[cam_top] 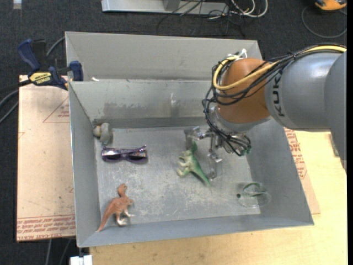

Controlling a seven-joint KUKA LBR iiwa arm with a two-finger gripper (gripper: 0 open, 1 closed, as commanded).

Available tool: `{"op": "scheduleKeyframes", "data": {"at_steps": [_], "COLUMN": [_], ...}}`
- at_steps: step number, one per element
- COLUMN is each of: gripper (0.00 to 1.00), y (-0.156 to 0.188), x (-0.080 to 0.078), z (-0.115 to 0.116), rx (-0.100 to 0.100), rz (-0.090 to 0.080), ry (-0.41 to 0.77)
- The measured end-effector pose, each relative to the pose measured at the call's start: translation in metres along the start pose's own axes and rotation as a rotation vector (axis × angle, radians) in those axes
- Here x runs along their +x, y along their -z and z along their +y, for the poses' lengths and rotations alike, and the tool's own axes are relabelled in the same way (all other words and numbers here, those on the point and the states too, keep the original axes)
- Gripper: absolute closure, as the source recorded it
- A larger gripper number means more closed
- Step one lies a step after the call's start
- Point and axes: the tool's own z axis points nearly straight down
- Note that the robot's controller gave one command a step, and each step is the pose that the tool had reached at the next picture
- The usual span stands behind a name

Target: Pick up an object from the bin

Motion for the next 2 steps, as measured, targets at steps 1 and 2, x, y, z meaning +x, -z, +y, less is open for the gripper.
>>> {"op": "scheduleKeyframes", "data": {"at_steps": [1, 2], "gripper": [0.00, 1.00], "y": [-0.010, -0.006], "x": [-0.007, 0.010], "z": [0.033, 0.035], "rx": [-0.001, -0.002], "rz": [-0.002, -0.002], "ry": [0.381, 0.349]}}
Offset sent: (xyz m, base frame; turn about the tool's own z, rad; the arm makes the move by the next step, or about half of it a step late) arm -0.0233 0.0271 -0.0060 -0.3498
